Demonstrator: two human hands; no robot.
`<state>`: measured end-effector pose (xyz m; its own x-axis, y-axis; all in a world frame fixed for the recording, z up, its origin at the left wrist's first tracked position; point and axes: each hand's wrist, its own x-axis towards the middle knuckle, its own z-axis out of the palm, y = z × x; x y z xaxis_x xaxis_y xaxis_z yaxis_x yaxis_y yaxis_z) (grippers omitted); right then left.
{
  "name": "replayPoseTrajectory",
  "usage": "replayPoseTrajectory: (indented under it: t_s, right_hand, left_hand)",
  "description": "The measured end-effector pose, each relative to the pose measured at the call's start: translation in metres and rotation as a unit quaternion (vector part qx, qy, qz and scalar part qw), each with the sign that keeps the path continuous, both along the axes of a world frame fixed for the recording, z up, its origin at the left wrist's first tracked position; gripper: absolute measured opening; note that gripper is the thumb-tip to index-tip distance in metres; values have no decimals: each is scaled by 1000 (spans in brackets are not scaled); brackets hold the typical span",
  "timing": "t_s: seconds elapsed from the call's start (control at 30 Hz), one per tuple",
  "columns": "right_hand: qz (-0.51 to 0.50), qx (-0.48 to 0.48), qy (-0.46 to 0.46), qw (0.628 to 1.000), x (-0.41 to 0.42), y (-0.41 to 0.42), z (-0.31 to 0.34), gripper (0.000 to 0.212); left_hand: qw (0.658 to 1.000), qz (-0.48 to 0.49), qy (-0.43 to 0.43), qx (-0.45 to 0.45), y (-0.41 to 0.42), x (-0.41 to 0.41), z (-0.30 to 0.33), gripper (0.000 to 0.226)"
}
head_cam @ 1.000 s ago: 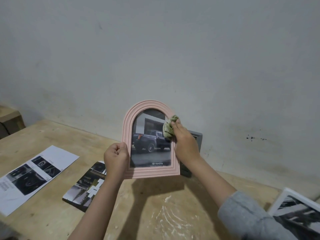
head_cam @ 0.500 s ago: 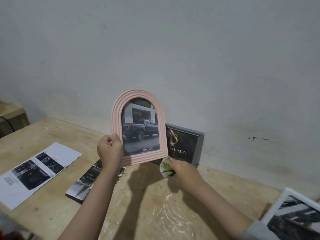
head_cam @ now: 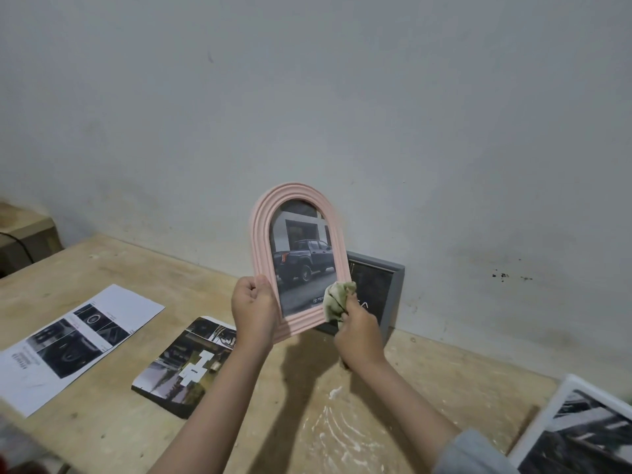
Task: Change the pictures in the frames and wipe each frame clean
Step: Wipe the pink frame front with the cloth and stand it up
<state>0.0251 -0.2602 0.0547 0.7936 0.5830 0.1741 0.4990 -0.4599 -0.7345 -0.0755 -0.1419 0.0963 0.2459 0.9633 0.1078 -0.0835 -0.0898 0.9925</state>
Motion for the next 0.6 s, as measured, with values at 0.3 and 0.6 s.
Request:
replayPoseTrajectory:
  t_s: [0.3, 0.6]
  right_hand:
    - [64, 116, 55, 990, -64, -5, 2, 38]
    - [167, 99, 251, 948, -41, -14, 46, 29]
  left_hand:
    - [999, 31, 18, -21, -18, 1, -22, 23]
    - [994, -7, -31, -107, -7, -15, -25, 29]
